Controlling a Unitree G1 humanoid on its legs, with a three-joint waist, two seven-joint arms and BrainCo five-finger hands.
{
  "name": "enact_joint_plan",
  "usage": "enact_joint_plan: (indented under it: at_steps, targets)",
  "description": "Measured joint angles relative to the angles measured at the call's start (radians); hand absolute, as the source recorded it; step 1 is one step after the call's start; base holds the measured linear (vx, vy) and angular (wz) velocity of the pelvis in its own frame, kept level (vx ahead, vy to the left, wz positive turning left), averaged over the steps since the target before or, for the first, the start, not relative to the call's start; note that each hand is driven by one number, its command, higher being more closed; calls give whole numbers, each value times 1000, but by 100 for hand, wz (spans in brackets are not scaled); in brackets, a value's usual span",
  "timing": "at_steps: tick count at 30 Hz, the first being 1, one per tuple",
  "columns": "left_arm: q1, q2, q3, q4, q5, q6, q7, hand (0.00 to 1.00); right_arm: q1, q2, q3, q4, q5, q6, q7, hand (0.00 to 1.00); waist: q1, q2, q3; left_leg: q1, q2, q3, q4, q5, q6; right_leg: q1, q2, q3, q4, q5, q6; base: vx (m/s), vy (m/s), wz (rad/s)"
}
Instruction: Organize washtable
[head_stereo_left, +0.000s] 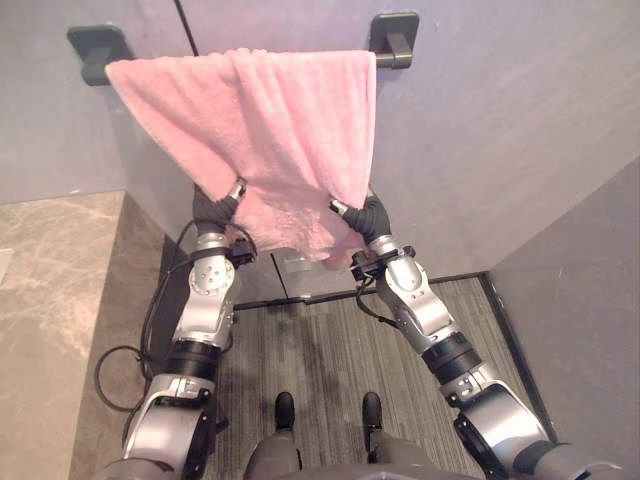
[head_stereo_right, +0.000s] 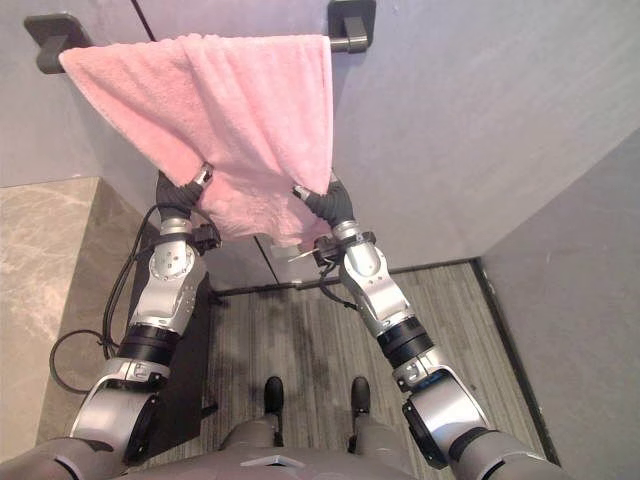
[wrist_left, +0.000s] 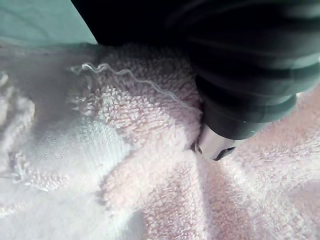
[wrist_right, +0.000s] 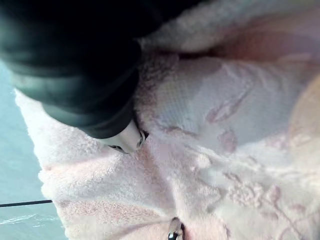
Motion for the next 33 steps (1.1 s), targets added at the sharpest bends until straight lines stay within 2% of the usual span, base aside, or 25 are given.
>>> enact_joint_plan:
  at_steps: [3,12,26,27,28,33]
  targets:
    - [43,-12,-1,-24,38,-7,-33,100,2,4,-32,47,-28,6,0,100,3,11,-27,1,-1,-14,-2,-1,0,9,-2,-15,0,-5,-1,3,2,13]
    - [63,-23,-1,-46,67,-13,-83,100,-38,36,-103,141,4,8,-1,100,15,12,-28,2,-2,-19,-3,-1,0,13,-2,-21,0,-5,-1,0,0,1]
    - [56,-24,-1,-26,66,-7,-105,100,-79,43,-129,202,7,39,-2,100,18,12,-28,10,-2,-19,-3,0,0,22,-2,-21,0,-6,-1,0,0,0]
    - [56,-24,-1,-25,65,-6,-105,100,-83,43,-130,205,7,44,-2,0,18,12,-28,10,-2,-19,-3,0,0,22,-2,-21,0,-6,-1,0,0,0]
    - [52,-25,0,-18,64,-5,-105,0,-91,43,-133,221,7,44,-4,0,18,12,-28,10,-2,-19,-3,0,0,22,-2,-21,0,-6,-1,0,0,0]
    - [15,-29,19,49,51,5,-89,0,-125,43,-178,280,21,52,-29,0,17,12,-28,10,-2,-19,-3,0,0,22,-2,-21,0,-5,-1,0,0,0]
